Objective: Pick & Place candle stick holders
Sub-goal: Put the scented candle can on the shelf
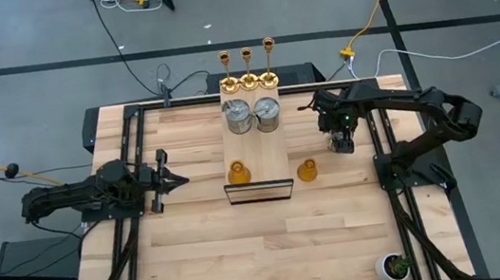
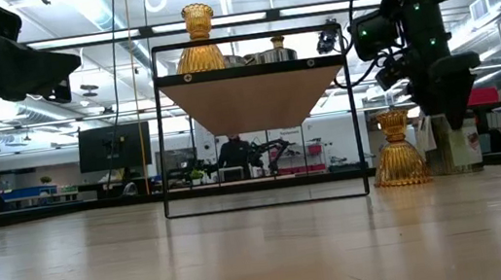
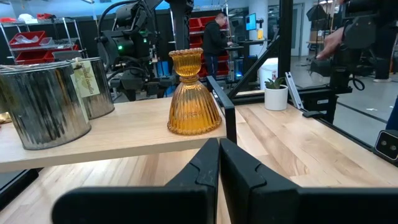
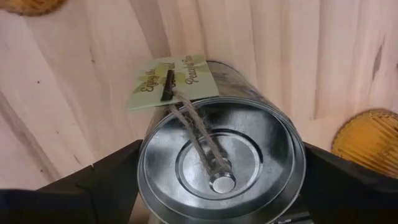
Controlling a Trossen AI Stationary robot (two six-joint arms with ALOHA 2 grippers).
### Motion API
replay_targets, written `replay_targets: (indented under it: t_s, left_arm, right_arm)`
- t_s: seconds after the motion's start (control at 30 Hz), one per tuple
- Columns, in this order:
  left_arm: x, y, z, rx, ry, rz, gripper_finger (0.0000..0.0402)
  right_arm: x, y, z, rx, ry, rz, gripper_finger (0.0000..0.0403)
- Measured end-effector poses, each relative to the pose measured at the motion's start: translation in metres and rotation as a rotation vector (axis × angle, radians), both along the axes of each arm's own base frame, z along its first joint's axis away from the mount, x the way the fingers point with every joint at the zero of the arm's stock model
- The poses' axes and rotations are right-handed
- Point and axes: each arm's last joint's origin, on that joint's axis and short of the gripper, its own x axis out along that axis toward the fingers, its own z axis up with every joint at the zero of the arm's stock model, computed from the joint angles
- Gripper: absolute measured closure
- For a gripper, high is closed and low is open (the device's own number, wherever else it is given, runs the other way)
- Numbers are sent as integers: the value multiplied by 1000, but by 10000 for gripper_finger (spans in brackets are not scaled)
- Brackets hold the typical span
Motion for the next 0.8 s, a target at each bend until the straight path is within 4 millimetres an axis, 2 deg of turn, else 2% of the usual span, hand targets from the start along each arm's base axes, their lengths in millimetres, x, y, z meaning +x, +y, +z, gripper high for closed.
replay_targets:
  t_s: [0.2,0.37,0.8]
  left_arm:
    - [0,0,0,0,0,0,383]
    - [0,0,0,0,0,0,383]
    - [0,0,0,0,0,0,383]
  right_arm:
    - [-6,7,8,4,7,-11,37]
    - [-8,12,23,4,8,-6,38]
    - [-1,21,77,-4,-3,2,38]
